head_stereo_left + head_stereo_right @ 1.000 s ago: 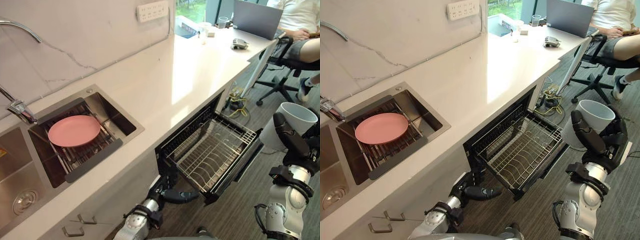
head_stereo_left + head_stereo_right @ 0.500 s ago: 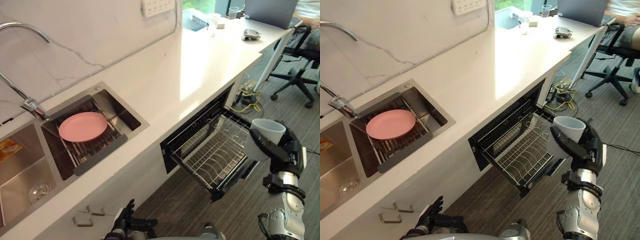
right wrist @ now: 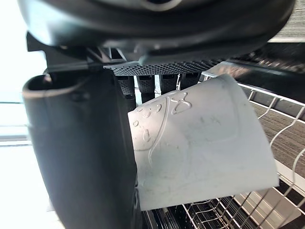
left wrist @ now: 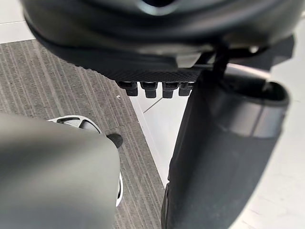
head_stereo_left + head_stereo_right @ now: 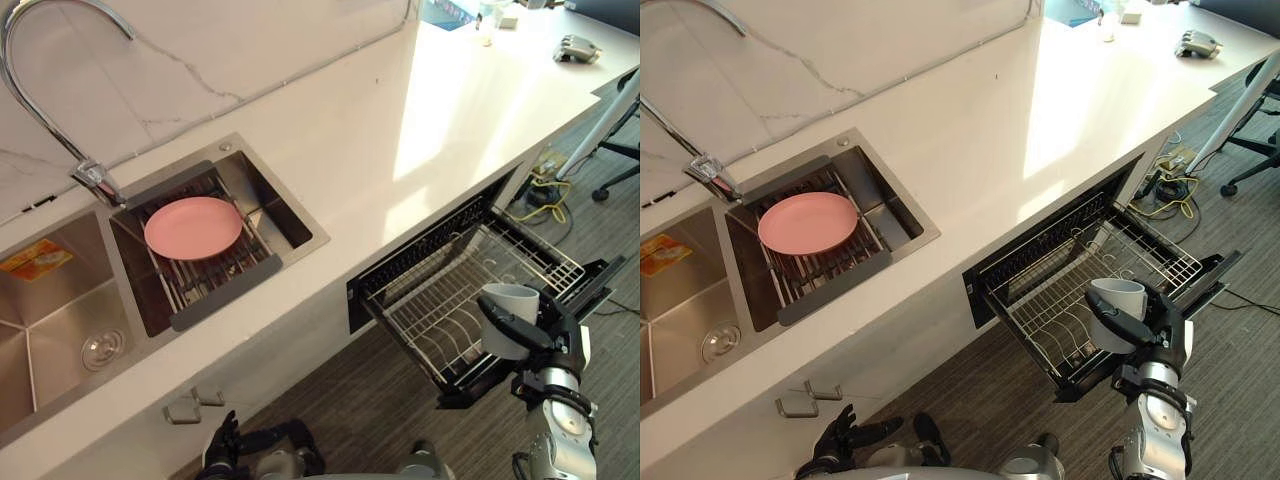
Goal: Walk over to the sink, pick up the cup, carry it to the dishwasher, place the cup inside the dishwasher, then close the dishwasher door
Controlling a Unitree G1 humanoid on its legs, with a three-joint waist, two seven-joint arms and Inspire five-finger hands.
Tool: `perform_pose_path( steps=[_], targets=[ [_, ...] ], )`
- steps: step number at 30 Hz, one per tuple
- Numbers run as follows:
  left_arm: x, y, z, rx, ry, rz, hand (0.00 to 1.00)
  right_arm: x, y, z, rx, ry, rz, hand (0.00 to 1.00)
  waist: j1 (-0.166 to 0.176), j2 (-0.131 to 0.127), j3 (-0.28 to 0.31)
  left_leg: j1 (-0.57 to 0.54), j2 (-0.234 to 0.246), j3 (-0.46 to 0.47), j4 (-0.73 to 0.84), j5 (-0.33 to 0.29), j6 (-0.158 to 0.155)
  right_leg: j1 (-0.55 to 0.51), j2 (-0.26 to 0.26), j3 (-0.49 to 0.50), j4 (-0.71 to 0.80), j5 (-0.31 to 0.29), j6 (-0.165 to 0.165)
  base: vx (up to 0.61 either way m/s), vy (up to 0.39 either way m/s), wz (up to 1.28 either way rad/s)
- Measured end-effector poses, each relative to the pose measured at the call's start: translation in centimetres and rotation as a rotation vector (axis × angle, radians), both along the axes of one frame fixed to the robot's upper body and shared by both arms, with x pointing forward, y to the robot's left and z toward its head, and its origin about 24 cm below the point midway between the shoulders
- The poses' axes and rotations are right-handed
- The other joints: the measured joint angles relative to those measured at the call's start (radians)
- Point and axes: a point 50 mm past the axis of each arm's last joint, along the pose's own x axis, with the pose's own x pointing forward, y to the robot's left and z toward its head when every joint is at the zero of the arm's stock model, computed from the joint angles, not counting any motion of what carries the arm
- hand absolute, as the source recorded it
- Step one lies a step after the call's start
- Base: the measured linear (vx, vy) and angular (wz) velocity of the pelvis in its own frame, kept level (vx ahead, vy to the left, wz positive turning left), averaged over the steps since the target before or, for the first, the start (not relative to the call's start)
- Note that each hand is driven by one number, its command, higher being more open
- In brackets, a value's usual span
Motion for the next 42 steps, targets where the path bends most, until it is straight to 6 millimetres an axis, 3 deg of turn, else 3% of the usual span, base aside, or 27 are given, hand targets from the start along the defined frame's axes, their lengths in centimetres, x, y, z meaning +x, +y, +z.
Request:
perform_pose_path(
  steps=[3, 5, 9, 13, 19, 27, 28, 35, 42],
  targets=[
    [1.0, 0.0, 0.2, -0.055, -0.014, -0.048, 1.0, 1.1, -0.9, 0.4, -0.052, 0.028, 0.013, 0.0, 0.005, -0.001, 0.041, -0.029, -0.011, -0.039, -0.011, 0.02, 0.009, -0.015, -0.008, -0.032, 0.027, -0.01, -0.002, -0.04, 0.026, 0.37],
    [1.8, 0.4, 0.4, -0.079, -0.034, -0.048, 1.0, 1.7, -1.1, 0.3, -0.083, 0.068, 0.041, 0.0, 0.026, -0.002, 0.069, -0.036, -0.018, -0.056, -0.012, 0.029, 0.014, -0.019, -0.017, -0.045, 0.049, -0.019, -0.001, -0.03, 0.025, 0.24],
    [1.2, 1.6, 0.3, -0.074, -0.002, -0.047, 1.0, 2.5, -1.1, 0.0, -0.106, 0.106, 0.066, 0.0, 0.03, -0.006, 0.104, -0.053, -0.034, -0.087, -0.004, 0.031, 0.016, -0.021, -0.041, -0.066, 0.083, -0.037, 0.003, -0.02, 0.032, 0.27],
    [1.6, 1.3, 0.3, -0.117, -0.015, -0.037, 1.0, 3.1, -2.3, -0.4, -0.137, 0.182, 0.06, 0.0, 0.057, 0.01, 0.123, -0.076, -0.053, -0.11, 0.001, 0.039, 0.028, -0.036, -0.066, -0.083, 0.119, -0.05, 0.009, -0.02, 0.044, 0.21],
    [2.6, 1.1, 0.7, -0.136, -0.054, -0.058, 1.0, 5.3, -2.7, 1.3, -0.186, 0.157, 0.067, 0.0, 0.075, 0.039, 0.163, -0.097, -0.063, -0.119, -0.015, 0.051, 0.041, -0.067, -0.082, -0.084, 0.152, -0.06, 0.009, -0.03, 0.02, 0.06],
    [2.9, 0.5, 0.8, -0.195, -0.076, -0.073, 1.0, 7.3, -1.2, 2.1, -0.254, 0.16, 0.09, 0.0, 0.083, 0.058, 0.189, -0.082, -0.084, -0.121, -0.037, 0.064, 0.05, -0.072, -0.11, -0.077, 0.186, -0.076, 0.012, 0.0, -0.003, 0.02],
    [3.1, 0.4, 0.8, -0.199, -0.078, -0.077, 1.0, 7.6, -1.0, 2.2, -0.272, 0.171, 0.099, 1.0, 0.083, 0.064, 0.193, -0.081, -0.087, -0.122, -0.046, 0.067, 0.049, -0.075, -0.114, -0.077, 0.192, -0.078, 0.012, 0.0, 0.0, 0.0],
    [3.4, -0.1, 0.9, -0.216, -0.088, -0.096, 1.0, 8.0, 0.1, 1.2, -0.255, 0.234, 0.085, 1.0, 0.11, 0.077, 0.2, -0.074, -0.1, -0.123, -0.054, 0.072, 0.053, -0.079, -0.134, -0.077, 0.217, -0.089, 0.015, 0.01, -0.019, 0.01],
    [3.4, -0.3, 0.8, -0.199, -0.088, -0.153, 1.0, 8.0, 1.9, 0.7, -0.229, 0.19, 0.037, 1.0, 0.107, 0.077, 0.2, -0.025, -0.107, -0.114, -0.092, 0.077, 0.047, -0.053, -0.138, -0.073, 0.221, -0.101, 0.019, 0.02, -0.042, -0.03]
  ],
)
